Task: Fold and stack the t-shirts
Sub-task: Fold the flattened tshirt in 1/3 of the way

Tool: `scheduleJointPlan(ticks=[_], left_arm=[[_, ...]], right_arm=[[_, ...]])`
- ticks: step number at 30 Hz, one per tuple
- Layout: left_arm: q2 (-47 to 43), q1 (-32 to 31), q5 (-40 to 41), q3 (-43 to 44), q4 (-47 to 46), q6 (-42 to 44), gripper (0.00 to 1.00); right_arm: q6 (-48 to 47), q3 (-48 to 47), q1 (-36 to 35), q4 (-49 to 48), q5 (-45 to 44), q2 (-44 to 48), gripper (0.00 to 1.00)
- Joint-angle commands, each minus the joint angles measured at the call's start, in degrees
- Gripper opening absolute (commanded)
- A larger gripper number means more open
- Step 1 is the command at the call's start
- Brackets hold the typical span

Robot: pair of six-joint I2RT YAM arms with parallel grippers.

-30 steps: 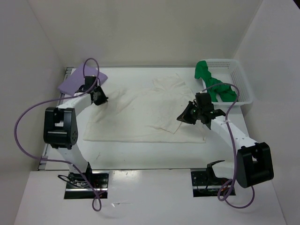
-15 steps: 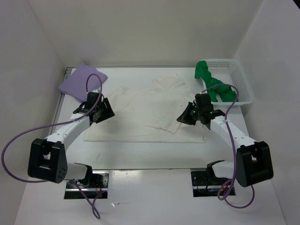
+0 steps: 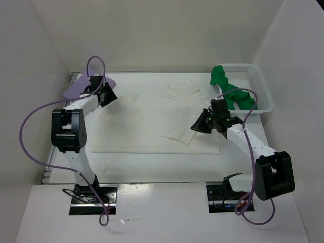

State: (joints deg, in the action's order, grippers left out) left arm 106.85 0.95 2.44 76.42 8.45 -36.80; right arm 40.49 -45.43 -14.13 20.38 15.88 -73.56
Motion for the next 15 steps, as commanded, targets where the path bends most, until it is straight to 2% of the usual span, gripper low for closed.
scheduleJointPlan(ticks=[1, 3, 6, 7, 8, 10, 15], left_arm=[[4.33, -0.51, -3.06, 2.59, 0.43, 3.13, 0.61], [4.94, -0.51, -2.26, 1.63, -0.62, 3.66, 0.61], [4.43, -0.51, -4.63, -0.04, -1.32, 4.28, 0.46], [3.55, -0.51, -5.16, -2.05, -1.33, 4.28, 0.32], [1.11, -0.51, -5.16, -3.11, -1.85, 3.75, 0.22], [-2.41, -1.82, -5.16, -6.01, -3.08, 3.23, 0.08], [-11.83, -4.99, -7.01, -16.46, -4.32, 1.82, 0.04]], right_arm=[[-0.77, -1.68, -0.55, -0.43, -0.32, 3.33, 0.13], [-0.76, -1.16, -0.55, -0.43, 0.20, 3.94, 0.13], [-0.76, -1.15, -0.55, -0.43, 0.82, 3.95, 0.13], [-0.76, -1.15, -0.55, -0.43, 0.82, 3.95, 0.13], [-0.76, -0.54, -0.55, -0.43, 0.82, 3.95, 0.13], [-0.76, -0.02, -0.55, -0.43, 0.82, 3.95, 0.13], [-0.24, 0.52, -0.55, -1.49, 1.35, 3.95, 0.13]])
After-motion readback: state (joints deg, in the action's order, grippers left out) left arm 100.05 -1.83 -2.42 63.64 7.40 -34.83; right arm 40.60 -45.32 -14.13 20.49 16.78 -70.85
